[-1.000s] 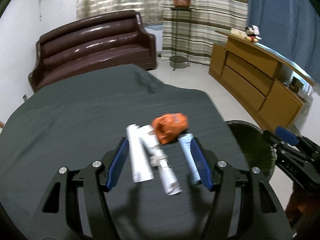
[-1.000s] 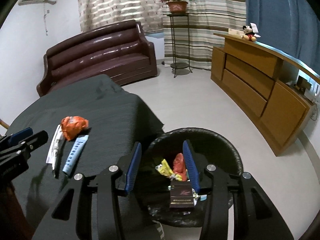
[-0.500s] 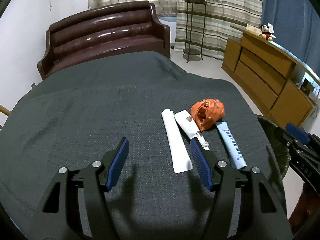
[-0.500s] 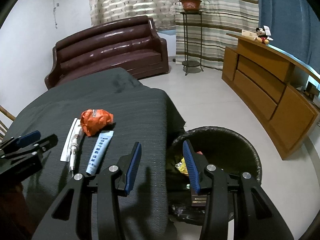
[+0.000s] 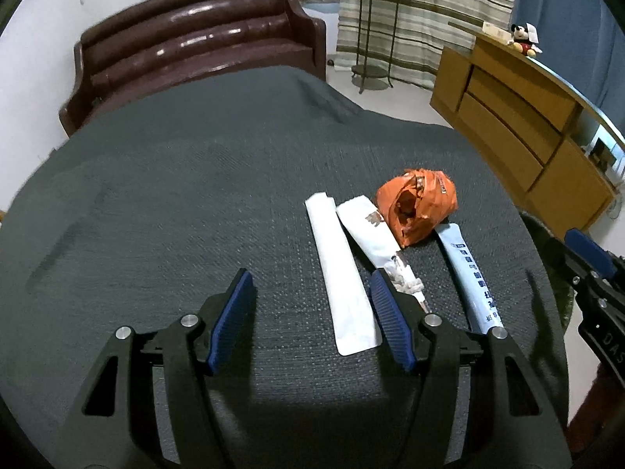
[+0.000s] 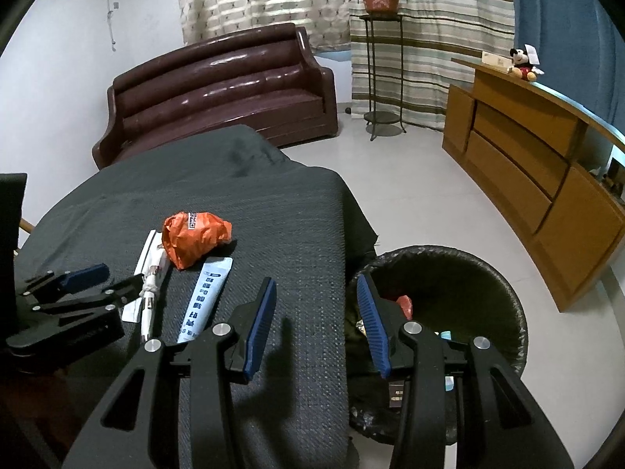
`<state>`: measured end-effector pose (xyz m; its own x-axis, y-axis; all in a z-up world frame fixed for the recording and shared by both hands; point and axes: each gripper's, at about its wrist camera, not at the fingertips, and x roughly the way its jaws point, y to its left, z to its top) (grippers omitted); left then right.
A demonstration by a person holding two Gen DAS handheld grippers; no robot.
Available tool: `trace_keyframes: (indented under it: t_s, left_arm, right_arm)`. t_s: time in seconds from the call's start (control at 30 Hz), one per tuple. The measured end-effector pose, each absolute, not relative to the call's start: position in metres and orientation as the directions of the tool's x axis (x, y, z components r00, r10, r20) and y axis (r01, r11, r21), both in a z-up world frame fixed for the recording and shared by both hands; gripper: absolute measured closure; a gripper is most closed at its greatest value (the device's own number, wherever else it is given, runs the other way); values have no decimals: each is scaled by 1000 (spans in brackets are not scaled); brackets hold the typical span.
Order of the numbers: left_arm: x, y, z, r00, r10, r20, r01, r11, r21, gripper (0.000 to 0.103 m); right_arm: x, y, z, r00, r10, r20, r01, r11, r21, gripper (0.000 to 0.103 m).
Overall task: Collect trash
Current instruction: 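Grasp the white plastic strip with the left tool, then grasp the orange bag with the right tool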
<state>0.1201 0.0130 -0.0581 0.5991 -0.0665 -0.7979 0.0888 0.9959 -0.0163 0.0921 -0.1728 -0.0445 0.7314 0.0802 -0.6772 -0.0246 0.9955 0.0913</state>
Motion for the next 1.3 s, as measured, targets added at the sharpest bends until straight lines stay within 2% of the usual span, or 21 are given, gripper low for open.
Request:
trace_keyframes:
  t_s: [0.17, 0.23, 0.3, 0.47, 0.6, 0.77, 1.3]
  left_arm:
    - [119, 18, -61, 600, -79, -796, 97, 995, -26, 61]
    - [118, 21, -62, 604, -95, -791, 112, 993, -34, 75]
    - [118, 23, -61, 606, -105, -789, 118, 992, -41, 83]
    - [116, 32, -61, 608, -124, -785, 114, 991, -69, 84]
    - [113, 40, -57, 620, -120, -775, 100, 992, -74, 84]
    - [112, 58, -50, 641, -95, -761, 69, 995, -67, 84]
    - [119, 126, -44, 664, -4, -747, -83, 994, -78, 84]
  right_arm:
    - [95, -172, -45, 728, 86, -680, -34, 995, 91, 60]
    - [97, -172, -45, 727, 89, -681, -37, 995, 91, 60]
    - [98, -171, -44, 728, 92, -679, -42, 995, 90, 60]
    - [101, -163, -43, 728, 110, -677, -62, 994, 95, 59]
    - [106, -152, -41, 729, 132, -672, -85, 991, 102, 54]
    - [113, -133, -38, 728, 157, -667, -121, 988, 100, 54]
    - [147, -96, -42, 681, 205, -703, -189, 977, 101, 44]
